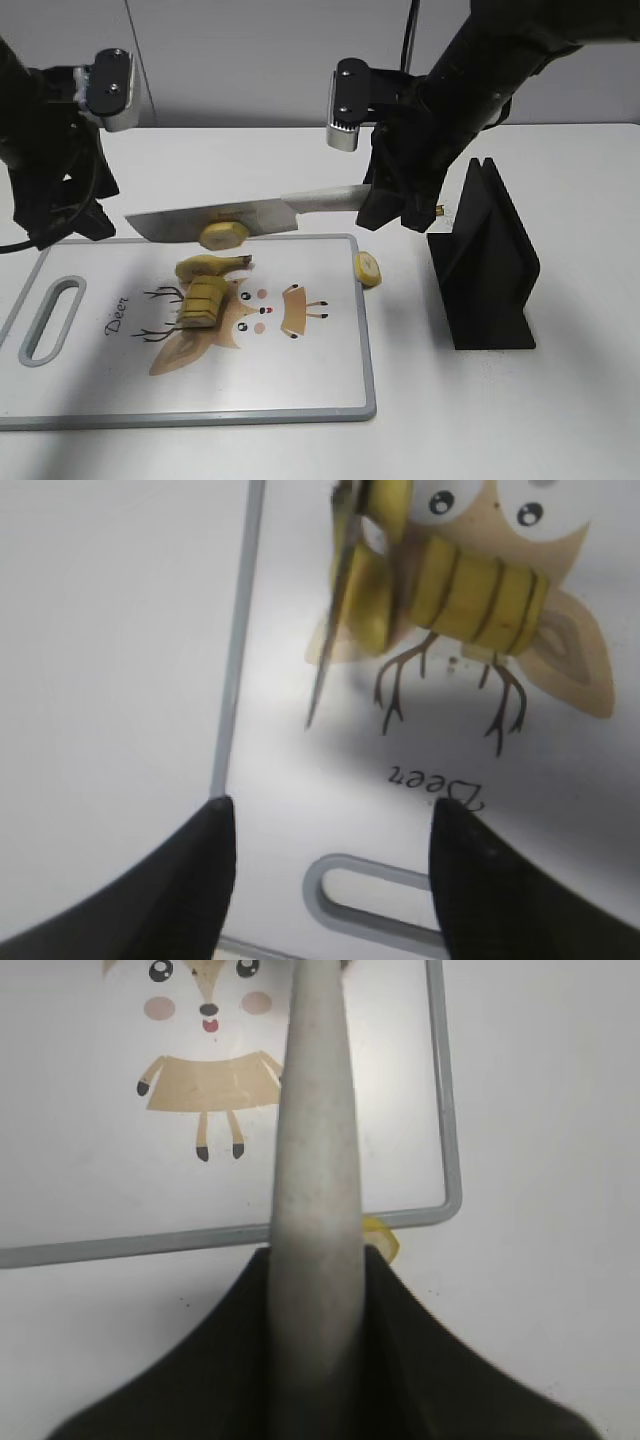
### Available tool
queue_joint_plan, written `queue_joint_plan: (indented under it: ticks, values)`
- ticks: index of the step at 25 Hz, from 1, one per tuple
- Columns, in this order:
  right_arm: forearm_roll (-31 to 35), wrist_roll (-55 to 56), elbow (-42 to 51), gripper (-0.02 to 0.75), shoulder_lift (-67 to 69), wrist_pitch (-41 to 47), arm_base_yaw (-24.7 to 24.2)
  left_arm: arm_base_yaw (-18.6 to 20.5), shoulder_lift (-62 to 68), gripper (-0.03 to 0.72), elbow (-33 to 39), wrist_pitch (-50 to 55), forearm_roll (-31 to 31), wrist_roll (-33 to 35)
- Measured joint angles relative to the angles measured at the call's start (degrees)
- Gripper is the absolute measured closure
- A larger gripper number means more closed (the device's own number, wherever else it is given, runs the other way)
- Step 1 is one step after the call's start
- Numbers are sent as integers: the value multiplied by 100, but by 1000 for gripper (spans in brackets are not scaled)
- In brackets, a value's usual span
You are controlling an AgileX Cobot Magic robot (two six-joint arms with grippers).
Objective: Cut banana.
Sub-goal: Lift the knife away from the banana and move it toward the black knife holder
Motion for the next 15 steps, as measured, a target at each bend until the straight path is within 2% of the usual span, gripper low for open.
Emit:
queue_joint_plan:
  ticks: [5,10,15]
  values:
    - [-62,16,0,576,-150,179,-12,162,-568,82,6,-338,124,-519]
    - [-62,78,0,576,-517,300,-12,605,-1149,95,6,-549,164,-1634]
    - [-101,860,0,576,-1044,637,-12,1051,-1766,99,6,-215,167,-2964]
